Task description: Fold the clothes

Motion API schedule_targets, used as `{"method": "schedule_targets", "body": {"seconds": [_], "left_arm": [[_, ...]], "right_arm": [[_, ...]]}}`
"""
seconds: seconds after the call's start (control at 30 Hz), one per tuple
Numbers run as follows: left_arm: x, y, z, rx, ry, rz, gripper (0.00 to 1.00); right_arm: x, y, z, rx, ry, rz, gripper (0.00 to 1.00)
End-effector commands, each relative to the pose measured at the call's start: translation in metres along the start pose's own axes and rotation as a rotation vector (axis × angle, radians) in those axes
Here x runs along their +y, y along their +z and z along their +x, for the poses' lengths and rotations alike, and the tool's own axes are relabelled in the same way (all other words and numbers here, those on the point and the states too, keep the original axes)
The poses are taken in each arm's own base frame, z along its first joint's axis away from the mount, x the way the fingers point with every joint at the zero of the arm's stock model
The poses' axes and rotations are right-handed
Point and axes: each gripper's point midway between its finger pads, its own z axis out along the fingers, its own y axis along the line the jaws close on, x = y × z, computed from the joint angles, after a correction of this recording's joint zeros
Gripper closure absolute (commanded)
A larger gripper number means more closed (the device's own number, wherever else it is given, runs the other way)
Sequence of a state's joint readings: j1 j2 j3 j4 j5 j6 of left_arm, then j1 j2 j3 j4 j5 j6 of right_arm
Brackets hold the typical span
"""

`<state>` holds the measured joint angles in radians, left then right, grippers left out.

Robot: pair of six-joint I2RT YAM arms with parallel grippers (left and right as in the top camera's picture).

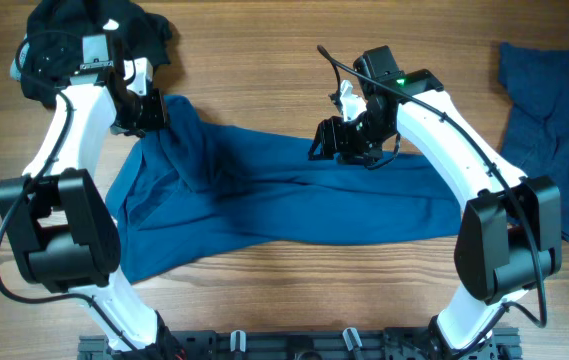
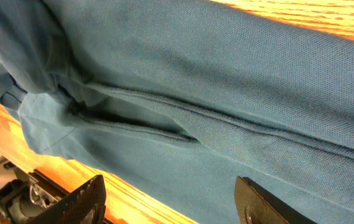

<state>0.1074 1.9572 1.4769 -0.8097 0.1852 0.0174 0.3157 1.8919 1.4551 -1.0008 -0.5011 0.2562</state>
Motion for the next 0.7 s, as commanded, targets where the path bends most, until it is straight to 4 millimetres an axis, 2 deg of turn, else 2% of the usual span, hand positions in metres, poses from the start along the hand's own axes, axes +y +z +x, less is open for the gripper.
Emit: {"method": "schedule_targets", "body": {"seconds": [0.0,0.53,0.67], "left_arm": [[-0.002,0.005,-0.002,0.005,0.000,0.015,0.59],[0.008,0.005,-0.005,-0.009,-0.002,-0.034,0.59],[0.009,0.010,-0.003,0.004,-0.004,-0.034,0.58]], "right_arm": [[0.005,-0.002,0.003,-0.003,-0.030,-0.007,0.33],[0.005,-0.002,0.003,-0.003,-0.029,-0.007,0.33],[0.005,-0.002,0.003,-0.003,-0.029,-0.008,0.33]]}}
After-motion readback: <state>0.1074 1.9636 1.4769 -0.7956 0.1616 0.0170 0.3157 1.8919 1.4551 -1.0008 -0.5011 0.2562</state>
